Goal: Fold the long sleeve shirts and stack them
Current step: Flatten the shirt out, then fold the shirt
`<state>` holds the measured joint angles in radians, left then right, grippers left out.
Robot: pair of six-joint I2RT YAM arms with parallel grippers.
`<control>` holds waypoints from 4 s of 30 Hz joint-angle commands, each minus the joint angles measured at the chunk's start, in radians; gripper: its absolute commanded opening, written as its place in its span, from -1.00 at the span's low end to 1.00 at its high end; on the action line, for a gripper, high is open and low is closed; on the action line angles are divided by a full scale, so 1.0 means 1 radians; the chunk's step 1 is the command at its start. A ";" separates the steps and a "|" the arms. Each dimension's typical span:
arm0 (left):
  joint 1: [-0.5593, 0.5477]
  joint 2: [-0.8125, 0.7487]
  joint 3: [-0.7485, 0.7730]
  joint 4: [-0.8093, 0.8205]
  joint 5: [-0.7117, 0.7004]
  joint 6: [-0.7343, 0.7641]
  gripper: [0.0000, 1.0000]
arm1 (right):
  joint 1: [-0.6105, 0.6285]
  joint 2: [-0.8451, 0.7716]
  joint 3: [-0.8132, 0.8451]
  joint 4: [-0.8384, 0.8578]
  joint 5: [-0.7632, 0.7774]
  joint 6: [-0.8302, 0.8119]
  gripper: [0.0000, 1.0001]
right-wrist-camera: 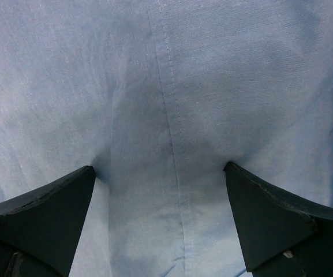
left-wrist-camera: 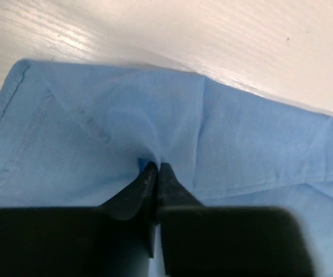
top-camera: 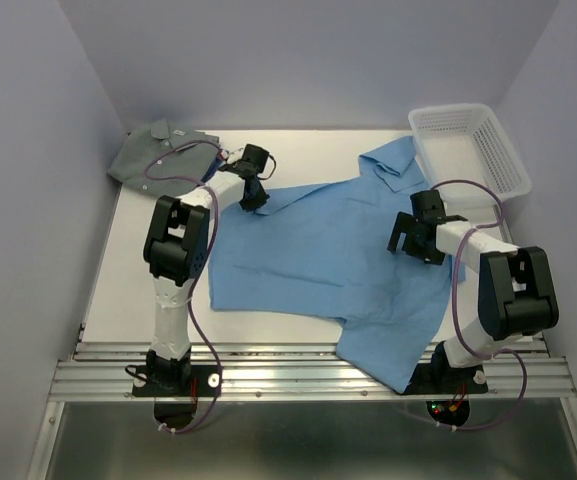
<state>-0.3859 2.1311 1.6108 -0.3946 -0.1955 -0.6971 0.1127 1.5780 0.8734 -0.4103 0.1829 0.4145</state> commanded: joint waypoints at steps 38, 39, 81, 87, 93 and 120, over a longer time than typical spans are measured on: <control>0.122 -0.265 0.059 0.059 0.057 -0.010 0.97 | 0.111 -0.222 -0.034 -0.025 -0.046 -0.029 1.00; 0.114 -0.276 0.017 0.066 0.059 -0.004 0.97 | 0.123 -0.211 -0.028 -0.024 -0.042 -0.028 1.00; 0.102 -0.726 -0.668 -0.134 -0.047 -0.120 0.97 | 0.174 -0.277 0.093 -0.261 0.040 0.070 1.00; 0.108 -0.919 -0.877 -0.201 0.036 -0.186 0.97 | 0.217 -0.487 -0.122 -0.429 -0.128 0.234 1.00; 0.108 -0.959 -1.045 -0.033 0.189 -0.208 0.97 | 0.217 -0.469 -0.163 -0.432 -0.085 0.302 1.00; 0.074 -0.955 -0.934 0.120 0.215 -0.153 -1.00 | 0.217 -0.438 0.064 -0.326 -0.089 0.271 -0.99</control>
<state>-0.3084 1.2057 0.6270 -0.2749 0.0525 -0.8734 0.3271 1.1763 0.7589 -0.7475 0.0971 0.7258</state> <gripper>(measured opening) 0.026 0.031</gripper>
